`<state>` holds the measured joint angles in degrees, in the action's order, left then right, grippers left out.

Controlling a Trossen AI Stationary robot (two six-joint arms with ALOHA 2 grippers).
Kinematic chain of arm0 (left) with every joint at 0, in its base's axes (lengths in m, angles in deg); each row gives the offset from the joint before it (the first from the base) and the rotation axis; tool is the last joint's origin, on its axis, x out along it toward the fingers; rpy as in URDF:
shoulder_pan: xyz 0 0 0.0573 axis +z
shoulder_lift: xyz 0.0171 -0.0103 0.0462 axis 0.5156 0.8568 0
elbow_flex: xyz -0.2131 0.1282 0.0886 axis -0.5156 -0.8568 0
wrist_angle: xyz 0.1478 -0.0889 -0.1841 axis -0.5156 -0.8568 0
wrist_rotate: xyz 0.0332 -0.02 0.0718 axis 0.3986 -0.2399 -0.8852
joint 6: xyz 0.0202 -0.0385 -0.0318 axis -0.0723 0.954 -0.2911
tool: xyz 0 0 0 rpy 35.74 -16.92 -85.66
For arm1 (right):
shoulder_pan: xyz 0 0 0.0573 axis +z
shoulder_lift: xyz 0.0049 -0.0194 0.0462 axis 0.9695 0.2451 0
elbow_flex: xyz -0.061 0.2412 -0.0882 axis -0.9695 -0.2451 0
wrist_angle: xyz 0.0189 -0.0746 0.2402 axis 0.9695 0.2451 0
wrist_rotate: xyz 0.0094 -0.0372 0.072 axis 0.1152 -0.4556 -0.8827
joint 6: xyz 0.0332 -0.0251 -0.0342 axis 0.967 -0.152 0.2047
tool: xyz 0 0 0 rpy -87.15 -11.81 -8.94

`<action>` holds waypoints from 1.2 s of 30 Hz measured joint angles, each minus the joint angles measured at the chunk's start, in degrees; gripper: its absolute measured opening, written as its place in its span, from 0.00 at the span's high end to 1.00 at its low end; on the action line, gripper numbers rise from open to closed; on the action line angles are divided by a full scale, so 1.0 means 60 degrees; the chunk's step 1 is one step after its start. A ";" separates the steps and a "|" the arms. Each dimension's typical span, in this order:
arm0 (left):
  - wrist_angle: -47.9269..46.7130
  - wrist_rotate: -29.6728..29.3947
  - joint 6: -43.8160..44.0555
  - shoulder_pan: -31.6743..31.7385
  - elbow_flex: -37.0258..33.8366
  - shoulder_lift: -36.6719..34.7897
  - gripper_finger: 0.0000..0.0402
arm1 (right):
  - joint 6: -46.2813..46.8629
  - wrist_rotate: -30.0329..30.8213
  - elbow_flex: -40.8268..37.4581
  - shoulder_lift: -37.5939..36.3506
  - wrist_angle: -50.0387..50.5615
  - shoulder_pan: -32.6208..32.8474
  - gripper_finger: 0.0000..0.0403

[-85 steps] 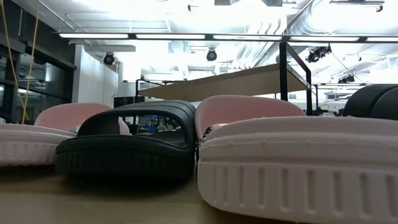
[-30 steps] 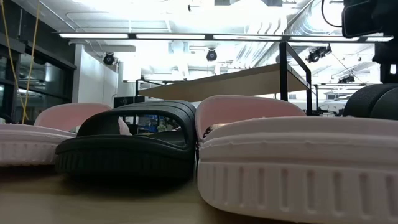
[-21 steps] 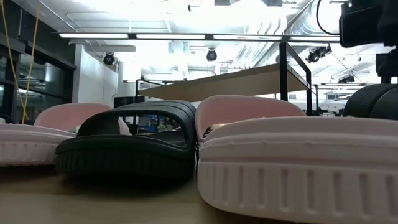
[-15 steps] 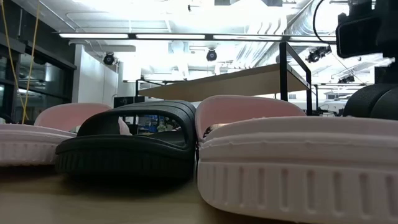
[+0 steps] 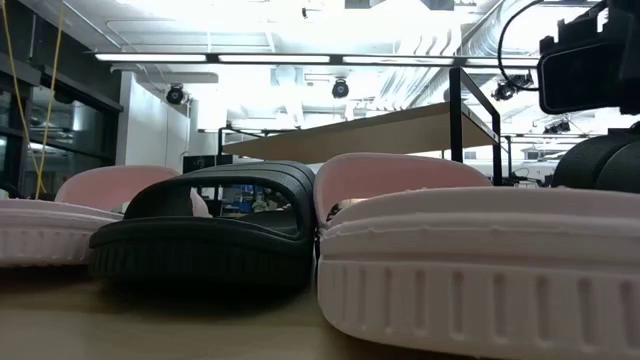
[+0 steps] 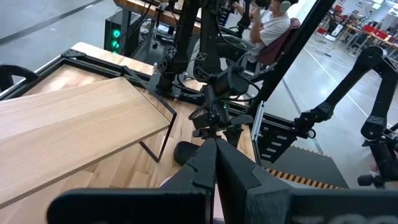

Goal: Pick and place slides into the shelf
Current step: Put the right black slide on the shelf

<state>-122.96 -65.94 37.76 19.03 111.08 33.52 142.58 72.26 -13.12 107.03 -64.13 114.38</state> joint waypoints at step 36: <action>-0.0011 0.0004 0.0055 0.0000 0.0000 0.0004 1.00 | 0.1042 -0.0432 0.0016 -0.0004 0.0400 0.0718 0.64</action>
<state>-123.03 -65.92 38.09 19.03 111.08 33.54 148.83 69.67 -13.02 107.00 -61.73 118.68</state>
